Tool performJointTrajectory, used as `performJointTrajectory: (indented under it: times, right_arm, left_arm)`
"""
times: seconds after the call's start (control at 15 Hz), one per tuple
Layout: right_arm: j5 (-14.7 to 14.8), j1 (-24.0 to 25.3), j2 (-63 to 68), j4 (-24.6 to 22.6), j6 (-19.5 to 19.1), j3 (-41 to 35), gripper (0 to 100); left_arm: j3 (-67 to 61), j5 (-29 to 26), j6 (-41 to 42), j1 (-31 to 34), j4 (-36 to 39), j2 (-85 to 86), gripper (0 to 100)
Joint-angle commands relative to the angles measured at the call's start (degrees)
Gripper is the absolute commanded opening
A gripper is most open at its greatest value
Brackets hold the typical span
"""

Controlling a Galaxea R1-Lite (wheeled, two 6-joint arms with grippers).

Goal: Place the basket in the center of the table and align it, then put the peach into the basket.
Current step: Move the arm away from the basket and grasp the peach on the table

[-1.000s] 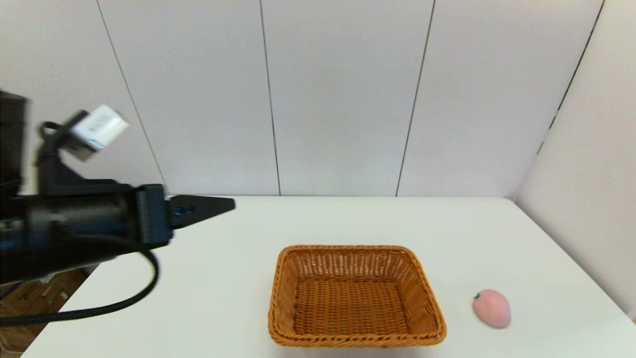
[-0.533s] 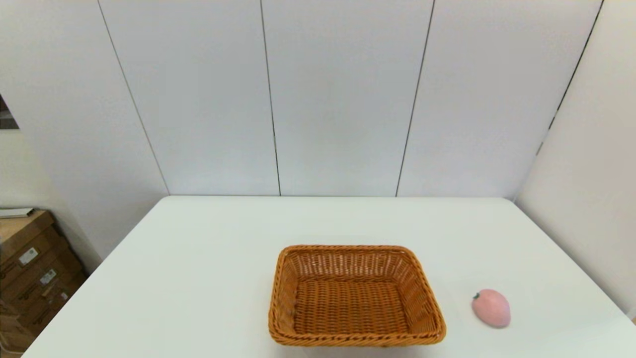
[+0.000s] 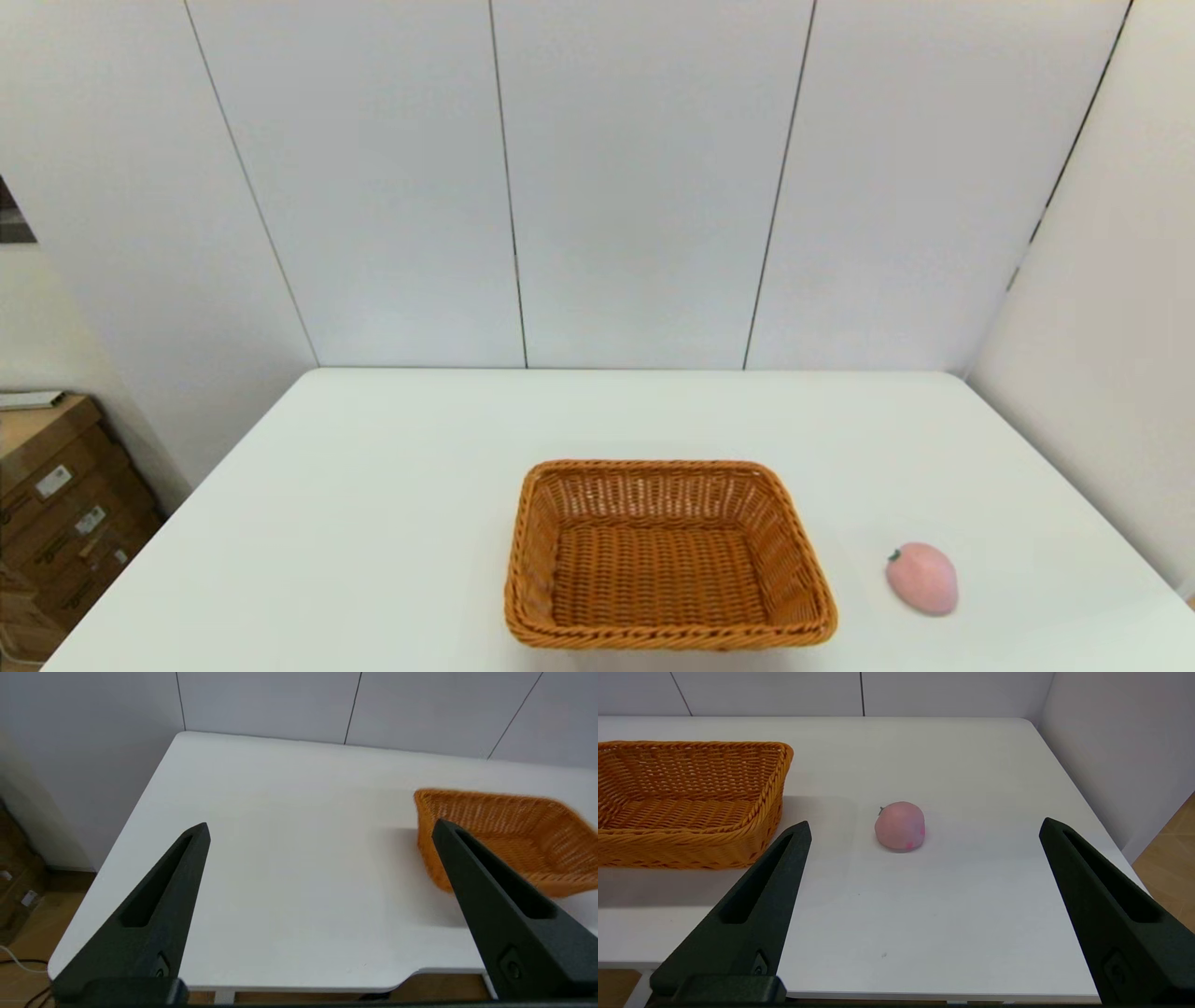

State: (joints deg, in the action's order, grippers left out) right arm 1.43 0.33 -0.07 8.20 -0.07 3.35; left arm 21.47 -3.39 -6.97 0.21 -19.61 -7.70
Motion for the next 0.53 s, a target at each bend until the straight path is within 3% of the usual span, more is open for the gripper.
performJointTrajectory:
  times: [0.07, 0.2, 0.27, 0.4, 0.53]
  right_arm:
    - [-0.46, 0.02, 0.25, 0.76, -0.89, 0.43, 100]
    - [-0.81, 0.11, 8.69, 2.17, -1.42, 4.21, 100]
    - [-0.37, 0.20, 17.30, 2.78, -1.42, 6.84, 100]
    - [-0.28, 0.11, 40.85, 1.73, -1.42, 10.97, 100]
    - [-0.37, 0.20, 66.52, -3.72, -1.16, 16.42, 100]
  left_arm:
    - [-8.64, 0.93, 2.05, -0.12, 0.72, 7.79, 100]
    - [-15.93, 3.65, 2.31, -0.12, 8.80, 7.79, 100]
    - [-17.34, 3.83, 2.49, -0.21, 12.85, 7.79, 100]
    - [-17.78, 4.27, 2.67, -0.21, 13.55, 7.79, 100]
    - [-19.97, 5.32, 2.67, -0.21, 16.10, 7.79, 100]
